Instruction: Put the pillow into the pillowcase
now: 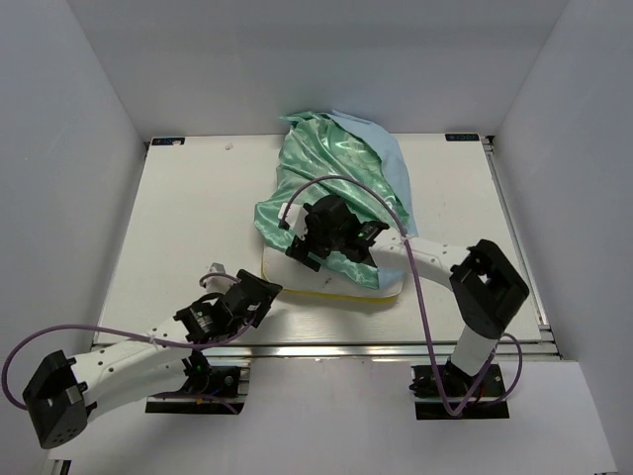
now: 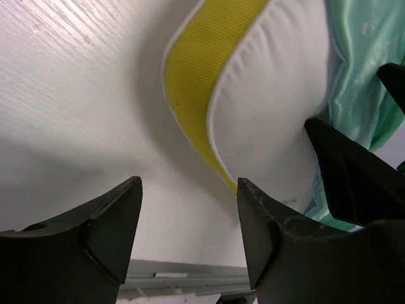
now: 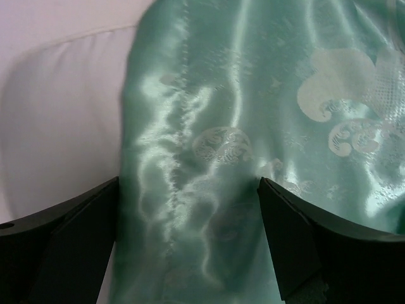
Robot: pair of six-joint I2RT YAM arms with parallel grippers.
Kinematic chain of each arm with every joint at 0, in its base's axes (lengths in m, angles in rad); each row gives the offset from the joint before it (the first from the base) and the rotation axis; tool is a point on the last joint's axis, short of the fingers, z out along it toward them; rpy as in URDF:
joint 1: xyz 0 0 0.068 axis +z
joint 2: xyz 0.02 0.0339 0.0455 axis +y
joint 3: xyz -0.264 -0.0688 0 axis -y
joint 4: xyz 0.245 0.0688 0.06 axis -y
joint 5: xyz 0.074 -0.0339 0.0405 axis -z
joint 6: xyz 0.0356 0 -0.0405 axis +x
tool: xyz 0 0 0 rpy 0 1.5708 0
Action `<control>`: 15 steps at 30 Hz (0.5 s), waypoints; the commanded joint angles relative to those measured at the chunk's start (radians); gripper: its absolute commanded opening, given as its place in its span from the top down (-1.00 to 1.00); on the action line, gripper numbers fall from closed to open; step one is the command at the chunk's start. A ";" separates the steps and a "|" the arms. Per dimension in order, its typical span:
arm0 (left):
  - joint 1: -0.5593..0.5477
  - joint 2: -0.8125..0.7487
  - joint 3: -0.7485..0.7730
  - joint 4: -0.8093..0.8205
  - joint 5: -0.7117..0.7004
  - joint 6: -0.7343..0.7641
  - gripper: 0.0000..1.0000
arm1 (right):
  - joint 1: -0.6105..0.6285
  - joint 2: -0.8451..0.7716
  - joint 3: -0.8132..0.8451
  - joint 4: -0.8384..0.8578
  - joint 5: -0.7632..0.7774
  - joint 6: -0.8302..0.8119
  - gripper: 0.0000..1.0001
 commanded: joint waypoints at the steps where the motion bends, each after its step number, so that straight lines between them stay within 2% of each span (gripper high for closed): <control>1: 0.046 0.038 -0.063 0.152 0.002 -0.046 -0.39 | -0.002 0.015 0.026 0.084 0.185 -0.048 -0.79; 2: 0.058 0.073 -0.074 0.222 0.018 -0.046 -0.36 | -0.002 0.020 0.015 0.101 0.199 -0.060 -0.77; 5: 0.088 0.142 -0.094 0.346 0.047 -0.042 -0.32 | -0.002 0.013 -0.005 0.118 0.222 -0.104 -0.53; 6: 0.094 0.185 -0.089 0.386 0.047 -0.042 -0.28 | -0.002 -0.008 -0.017 0.115 0.208 -0.120 -0.32; 8: 0.098 0.222 -0.089 0.432 0.047 -0.039 -0.24 | -0.002 -0.031 -0.022 0.097 0.144 -0.124 -0.07; 9: 0.103 0.253 -0.092 0.457 0.048 -0.034 -0.19 | -0.002 -0.046 -0.022 0.070 0.112 -0.123 0.16; 11: 0.106 0.279 -0.105 0.560 0.059 -0.026 -0.14 | -0.002 -0.088 -0.016 0.016 0.020 -0.121 0.37; 12: 0.109 0.294 -0.106 0.587 0.062 -0.013 -0.11 | -0.002 -0.097 0.005 -0.013 -0.053 -0.120 0.56; 15: 0.114 0.349 -0.094 0.681 0.076 0.027 -0.08 | 0.006 -0.112 0.047 -0.130 -0.137 -0.114 0.82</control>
